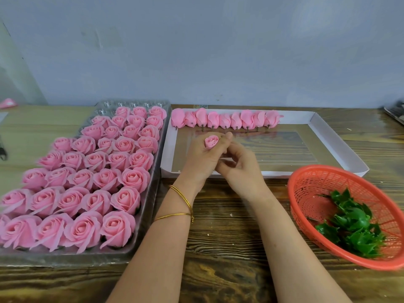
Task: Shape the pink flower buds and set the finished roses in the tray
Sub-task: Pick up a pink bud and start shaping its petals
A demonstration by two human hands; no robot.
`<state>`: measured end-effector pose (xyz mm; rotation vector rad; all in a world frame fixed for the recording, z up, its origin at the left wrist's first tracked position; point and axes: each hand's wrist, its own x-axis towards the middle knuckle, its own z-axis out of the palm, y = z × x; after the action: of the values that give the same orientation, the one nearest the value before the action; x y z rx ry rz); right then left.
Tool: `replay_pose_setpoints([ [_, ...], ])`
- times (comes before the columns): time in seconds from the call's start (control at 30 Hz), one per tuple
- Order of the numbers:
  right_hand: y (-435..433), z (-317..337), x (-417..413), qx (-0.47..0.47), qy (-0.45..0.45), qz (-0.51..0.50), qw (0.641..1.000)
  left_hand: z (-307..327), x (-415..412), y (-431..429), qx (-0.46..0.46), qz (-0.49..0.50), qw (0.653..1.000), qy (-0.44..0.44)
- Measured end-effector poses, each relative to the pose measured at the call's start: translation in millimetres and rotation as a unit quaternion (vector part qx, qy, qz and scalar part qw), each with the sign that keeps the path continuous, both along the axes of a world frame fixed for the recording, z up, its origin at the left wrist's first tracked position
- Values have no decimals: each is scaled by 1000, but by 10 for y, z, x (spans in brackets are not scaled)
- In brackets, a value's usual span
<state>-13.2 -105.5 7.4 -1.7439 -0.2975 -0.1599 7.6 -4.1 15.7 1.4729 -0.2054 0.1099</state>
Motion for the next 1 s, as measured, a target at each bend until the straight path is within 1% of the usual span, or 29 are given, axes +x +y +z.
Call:
replay_pose_setpoints([
  [0.1,-17,0,-7,16,22,-54,998,28,-23,-13,27,25,999,-14],
  [0.23,-71,26,-4,83,15,-127,988,33,-8,-4,128,51,988,-74],
  [0.3,-65,27,0,81,13,-136,987,20,12,-18,162,45,982,-85],
  [0.4,-32,17,7,53,22,-131,990,-18,26,-42,170,14,982,-75],
  [0.6,-21,14,8,11,17,-145,989,-31,4,-54,185,4,979,-82],
  [1.0,-3,12,29,11,27,-144,989,-38,-10,-64,200,36,975,-91],
])
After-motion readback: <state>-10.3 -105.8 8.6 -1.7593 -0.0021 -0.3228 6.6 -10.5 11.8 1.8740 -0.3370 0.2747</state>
